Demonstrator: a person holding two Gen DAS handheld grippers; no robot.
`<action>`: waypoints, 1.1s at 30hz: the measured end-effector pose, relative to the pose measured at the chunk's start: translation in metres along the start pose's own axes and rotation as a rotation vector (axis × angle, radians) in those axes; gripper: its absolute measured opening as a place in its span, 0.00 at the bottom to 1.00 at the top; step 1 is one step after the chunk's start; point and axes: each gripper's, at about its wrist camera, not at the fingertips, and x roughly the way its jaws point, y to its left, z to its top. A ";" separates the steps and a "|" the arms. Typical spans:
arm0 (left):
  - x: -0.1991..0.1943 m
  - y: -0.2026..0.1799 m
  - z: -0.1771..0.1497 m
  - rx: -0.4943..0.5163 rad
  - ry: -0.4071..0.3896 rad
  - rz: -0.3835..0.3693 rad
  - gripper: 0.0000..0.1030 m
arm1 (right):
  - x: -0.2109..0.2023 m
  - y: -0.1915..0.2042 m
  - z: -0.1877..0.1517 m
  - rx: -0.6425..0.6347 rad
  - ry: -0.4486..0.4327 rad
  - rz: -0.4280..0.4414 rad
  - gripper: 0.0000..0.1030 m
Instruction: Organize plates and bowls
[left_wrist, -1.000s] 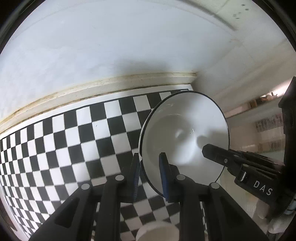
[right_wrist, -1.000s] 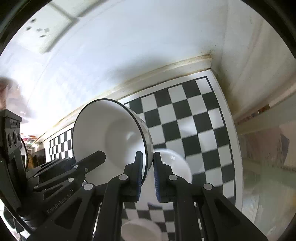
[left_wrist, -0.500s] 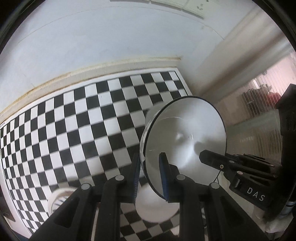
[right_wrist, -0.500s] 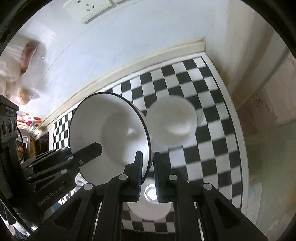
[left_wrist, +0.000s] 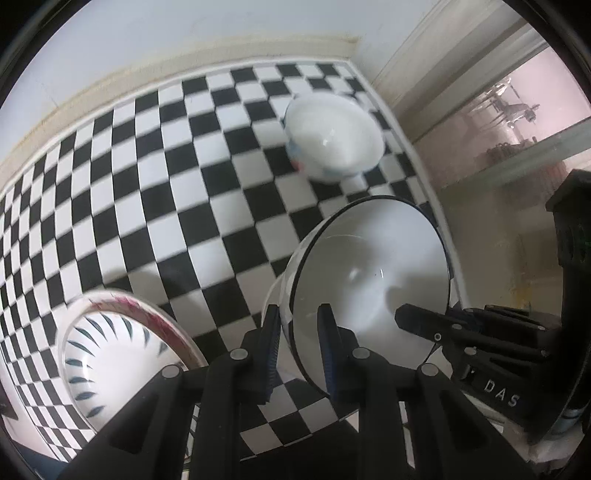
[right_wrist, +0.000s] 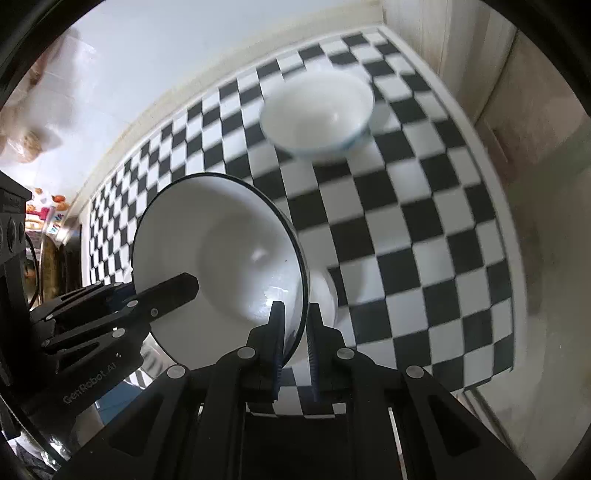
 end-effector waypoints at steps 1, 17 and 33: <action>0.006 0.002 -0.002 -0.005 0.014 0.005 0.17 | 0.007 -0.001 -0.003 0.001 0.013 -0.002 0.12; 0.045 0.002 -0.010 0.012 0.121 0.069 0.17 | 0.051 -0.011 -0.010 -0.002 0.103 -0.029 0.13; 0.051 0.003 0.003 -0.008 0.143 0.060 0.17 | 0.043 -0.006 -0.001 -0.008 0.094 -0.094 0.13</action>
